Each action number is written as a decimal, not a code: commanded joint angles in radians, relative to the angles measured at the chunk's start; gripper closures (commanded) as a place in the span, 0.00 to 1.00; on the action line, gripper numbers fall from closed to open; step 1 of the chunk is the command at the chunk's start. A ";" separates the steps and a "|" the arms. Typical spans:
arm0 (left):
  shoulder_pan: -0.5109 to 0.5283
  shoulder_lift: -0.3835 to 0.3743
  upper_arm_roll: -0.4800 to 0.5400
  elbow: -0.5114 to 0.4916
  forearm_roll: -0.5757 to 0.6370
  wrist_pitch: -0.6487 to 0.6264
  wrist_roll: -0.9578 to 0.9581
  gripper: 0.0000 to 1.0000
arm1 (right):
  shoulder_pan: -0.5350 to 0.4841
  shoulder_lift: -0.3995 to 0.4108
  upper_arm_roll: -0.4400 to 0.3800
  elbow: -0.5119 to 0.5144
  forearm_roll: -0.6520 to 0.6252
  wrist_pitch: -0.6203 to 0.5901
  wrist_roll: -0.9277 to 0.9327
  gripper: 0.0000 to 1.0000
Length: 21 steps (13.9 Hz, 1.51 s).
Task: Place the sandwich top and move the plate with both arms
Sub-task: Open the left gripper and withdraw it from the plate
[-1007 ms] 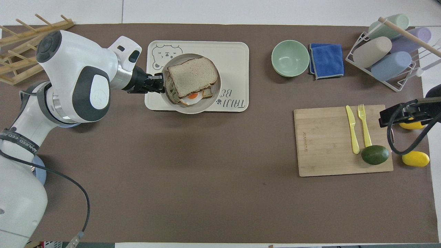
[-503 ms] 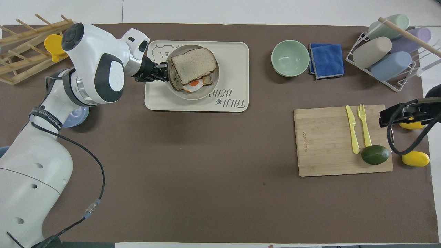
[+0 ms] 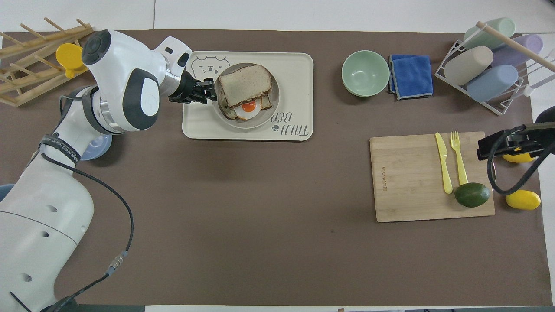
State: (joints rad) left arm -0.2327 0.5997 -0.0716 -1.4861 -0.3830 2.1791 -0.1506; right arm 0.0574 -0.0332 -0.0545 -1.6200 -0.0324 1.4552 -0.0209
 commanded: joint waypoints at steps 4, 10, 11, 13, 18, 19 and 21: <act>0.082 -0.165 0.010 -0.048 -0.004 -0.102 0.006 0.00 | -0.014 -0.014 0.005 -0.006 0.034 -0.010 0.006 0.00; 0.098 -0.409 0.108 -0.059 0.214 -0.379 0.000 0.00 | -0.014 -0.014 0.005 -0.006 0.034 -0.010 0.006 0.00; 0.104 -0.461 0.110 -0.060 0.242 -0.444 0.003 0.00 | -0.014 -0.014 0.005 -0.006 0.034 -0.012 0.006 0.00; 0.113 -0.536 0.112 -0.060 0.292 -0.543 0.012 0.00 | -0.014 -0.014 0.005 -0.006 0.034 -0.010 0.004 0.00; 0.095 -0.639 0.110 -0.081 0.383 -0.719 0.029 0.00 | -0.014 -0.013 0.005 -0.006 0.034 -0.010 0.006 0.00; 0.095 -0.670 0.108 -0.132 0.383 -0.711 0.031 0.00 | -0.014 -0.013 0.005 -0.006 0.034 -0.010 0.006 0.00; 0.099 -0.722 0.105 -0.245 0.381 -0.629 0.031 0.00 | -0.014 -0.014 0.005 -0.006 0.034 -0.010 0.006 0.00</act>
State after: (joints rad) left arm -0.1263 -0.0503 0.0324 -1.5906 -0.0236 1.4754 -0.1355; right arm 0.0574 -0.0335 -0.0545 -1.6200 -0.0324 1.4552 -0.0209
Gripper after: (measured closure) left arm 0.000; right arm 0.000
